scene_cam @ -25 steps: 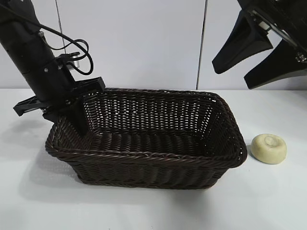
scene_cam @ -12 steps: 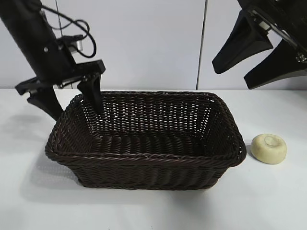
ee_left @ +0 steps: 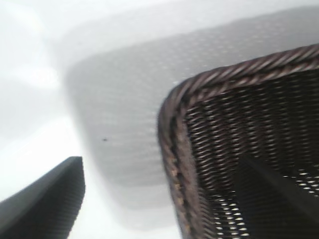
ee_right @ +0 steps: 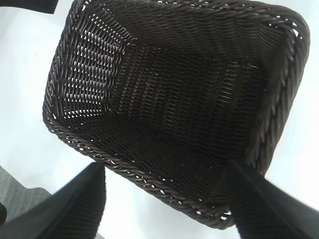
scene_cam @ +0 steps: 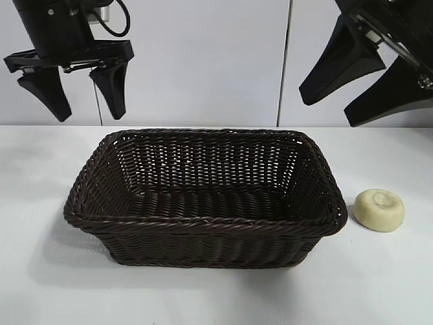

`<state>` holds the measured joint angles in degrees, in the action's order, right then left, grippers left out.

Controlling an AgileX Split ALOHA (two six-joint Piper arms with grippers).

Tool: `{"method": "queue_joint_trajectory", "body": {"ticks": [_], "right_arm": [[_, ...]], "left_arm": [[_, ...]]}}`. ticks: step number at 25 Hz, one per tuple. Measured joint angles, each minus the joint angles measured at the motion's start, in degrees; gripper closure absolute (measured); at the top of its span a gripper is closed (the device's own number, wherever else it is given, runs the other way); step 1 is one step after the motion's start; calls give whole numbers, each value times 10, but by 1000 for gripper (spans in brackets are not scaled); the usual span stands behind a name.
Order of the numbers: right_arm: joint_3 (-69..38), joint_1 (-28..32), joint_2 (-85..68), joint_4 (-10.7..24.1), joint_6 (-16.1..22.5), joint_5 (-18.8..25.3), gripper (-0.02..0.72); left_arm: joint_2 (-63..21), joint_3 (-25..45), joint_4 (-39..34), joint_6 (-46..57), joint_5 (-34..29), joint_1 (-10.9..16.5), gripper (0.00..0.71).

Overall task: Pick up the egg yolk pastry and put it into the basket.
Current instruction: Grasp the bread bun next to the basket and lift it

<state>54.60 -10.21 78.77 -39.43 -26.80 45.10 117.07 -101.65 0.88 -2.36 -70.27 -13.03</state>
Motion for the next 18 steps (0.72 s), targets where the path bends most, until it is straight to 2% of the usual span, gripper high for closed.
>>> {"method": "queue_joint_trajectory", "body": {"ticks": [4,8,14,18], "right_arm": [[0,0,0,0,0,0,206],[0,0,0,0,0,0,206],[0,0,0,0,0,2,206],[0,0,0,0,0,4,206]], "left_arm": [[0,0,-5,1,0,52,112],[0,0,-9,6,0,88,112],[-29,7,-2,6,0,93,112],[-98,56,-2,7,0,93,112]]}}
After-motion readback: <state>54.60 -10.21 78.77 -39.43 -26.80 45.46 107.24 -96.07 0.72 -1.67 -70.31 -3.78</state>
